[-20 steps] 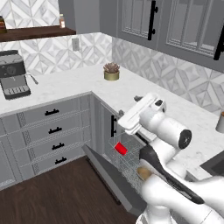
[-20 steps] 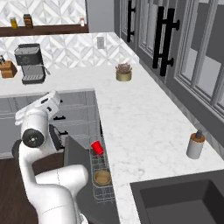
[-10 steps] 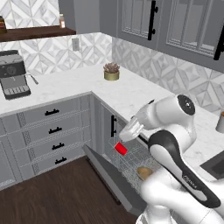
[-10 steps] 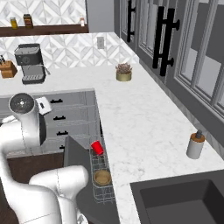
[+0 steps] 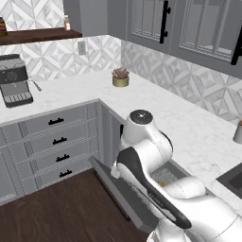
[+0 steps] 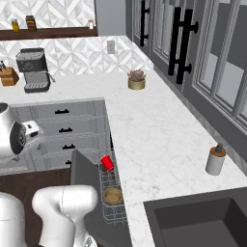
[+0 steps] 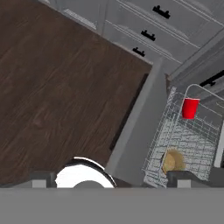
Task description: Pick up the cup and bowl from the counter, place them in the dishwasher, and close the dishwasher door.
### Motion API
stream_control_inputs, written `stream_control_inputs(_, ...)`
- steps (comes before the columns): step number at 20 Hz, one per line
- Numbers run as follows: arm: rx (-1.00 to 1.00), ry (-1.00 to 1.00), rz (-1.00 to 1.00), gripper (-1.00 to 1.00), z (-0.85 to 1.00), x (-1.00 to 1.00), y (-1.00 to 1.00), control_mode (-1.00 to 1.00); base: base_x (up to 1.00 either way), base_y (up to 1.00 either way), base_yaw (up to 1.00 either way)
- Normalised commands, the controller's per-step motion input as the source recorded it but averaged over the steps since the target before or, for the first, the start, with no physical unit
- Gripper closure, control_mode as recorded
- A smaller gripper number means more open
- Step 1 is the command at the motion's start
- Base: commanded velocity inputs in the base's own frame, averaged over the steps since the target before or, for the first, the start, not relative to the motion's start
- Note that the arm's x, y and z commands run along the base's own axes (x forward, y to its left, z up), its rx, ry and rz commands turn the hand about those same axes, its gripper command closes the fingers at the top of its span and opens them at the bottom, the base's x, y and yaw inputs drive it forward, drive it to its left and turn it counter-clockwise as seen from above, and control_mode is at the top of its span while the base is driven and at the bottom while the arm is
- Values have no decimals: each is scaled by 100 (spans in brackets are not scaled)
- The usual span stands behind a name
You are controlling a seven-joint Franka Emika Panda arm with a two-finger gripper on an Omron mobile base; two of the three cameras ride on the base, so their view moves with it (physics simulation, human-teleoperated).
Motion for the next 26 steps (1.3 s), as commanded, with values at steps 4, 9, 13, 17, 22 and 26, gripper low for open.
stream_control_inputs(4, -44, 22, -14, -100, -99, 0, 15, -100, 0, 0, 0)
stream_control_inputs(9, -29, 15, -5, -100, -86, 6, 0, -100, 0, 0, 0)
stream_control_inputs(13, -25, 12, -2, -100, -86, 17, 0, -100, 0, 0, 0)
stream_control_inputs(17, -25, 13, -3, -100, -84, 17, 0, -100, 0, 0, 0)
stream_control_inputs(22, -28, 2, -4, -100, -82, 26, 37, -100, 0, 0, 0)
stream_control_inputs(26, -28, 0, -12, -100, -68, 37, 78, -100, 0, 0, 0)
